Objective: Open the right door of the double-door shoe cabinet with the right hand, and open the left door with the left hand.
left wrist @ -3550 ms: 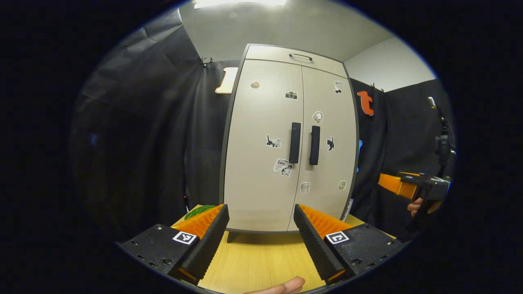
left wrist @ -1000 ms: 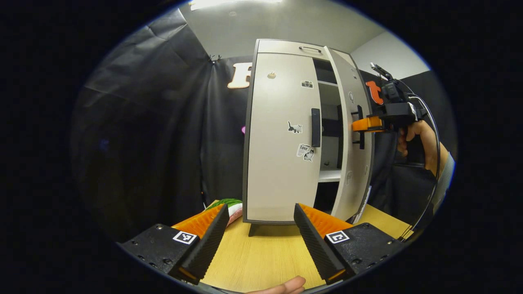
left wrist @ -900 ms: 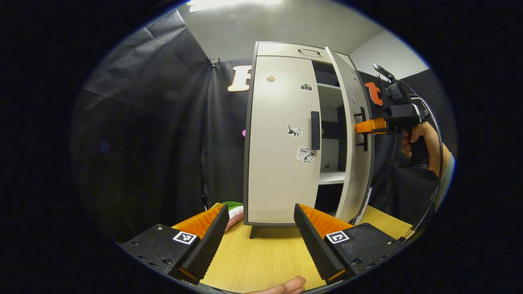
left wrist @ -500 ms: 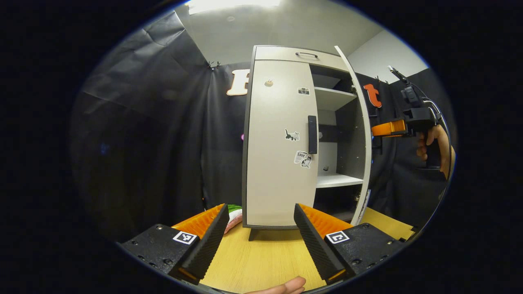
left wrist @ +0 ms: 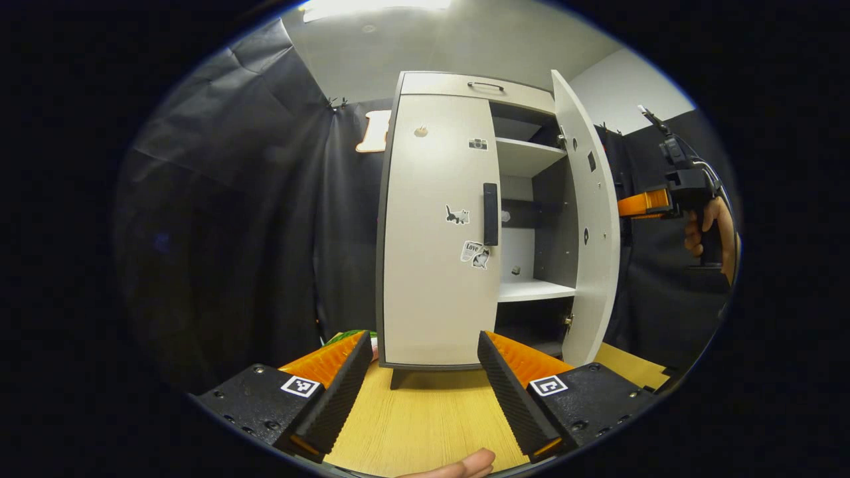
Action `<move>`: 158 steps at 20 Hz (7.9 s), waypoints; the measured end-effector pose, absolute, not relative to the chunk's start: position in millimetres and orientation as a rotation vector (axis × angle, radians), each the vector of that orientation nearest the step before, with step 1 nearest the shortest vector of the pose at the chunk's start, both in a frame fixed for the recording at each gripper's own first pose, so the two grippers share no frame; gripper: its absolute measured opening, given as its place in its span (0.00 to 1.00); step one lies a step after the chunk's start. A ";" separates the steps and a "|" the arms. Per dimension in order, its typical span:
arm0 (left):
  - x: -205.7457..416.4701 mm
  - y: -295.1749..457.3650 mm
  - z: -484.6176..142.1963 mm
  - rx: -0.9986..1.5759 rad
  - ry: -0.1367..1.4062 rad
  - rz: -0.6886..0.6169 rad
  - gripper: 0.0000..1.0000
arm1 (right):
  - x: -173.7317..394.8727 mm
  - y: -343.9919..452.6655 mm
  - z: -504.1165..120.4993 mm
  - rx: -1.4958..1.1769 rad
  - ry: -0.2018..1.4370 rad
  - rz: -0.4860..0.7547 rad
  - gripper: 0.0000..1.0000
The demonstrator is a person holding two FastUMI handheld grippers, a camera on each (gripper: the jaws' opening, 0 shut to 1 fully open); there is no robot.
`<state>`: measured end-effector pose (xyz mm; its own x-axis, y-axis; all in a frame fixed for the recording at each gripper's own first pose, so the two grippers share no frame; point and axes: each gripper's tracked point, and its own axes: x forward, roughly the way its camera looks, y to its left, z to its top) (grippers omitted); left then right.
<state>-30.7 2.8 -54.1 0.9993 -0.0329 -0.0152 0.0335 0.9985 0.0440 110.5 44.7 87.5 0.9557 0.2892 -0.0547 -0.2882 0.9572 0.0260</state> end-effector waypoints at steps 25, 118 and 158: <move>0.3 -33.9 -61.6 0.085 0.085 -0.096 0.99 | 110.3 -87.4 75.7 0.077 0.019 0.195 0.01; 236.1 -77.5 75.8 0.141 0.062 -0.103 0.15 | -135.4 -22.9 -32.7 0.044 -0.085 0.114 1.00; 201.7 -83.2 55.7 0.015 0.019 -0.025 0.96 | -117.0 26.5 -46.6 0.059 -0.031 0.173 1.00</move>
<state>201.7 -83.2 55.7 0.9995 -0.0251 -0.0192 0.0254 0.9996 0.0152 -117.0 26.5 -46.6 0.9845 0.1715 0.0355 -0.1733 0.9833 0.0557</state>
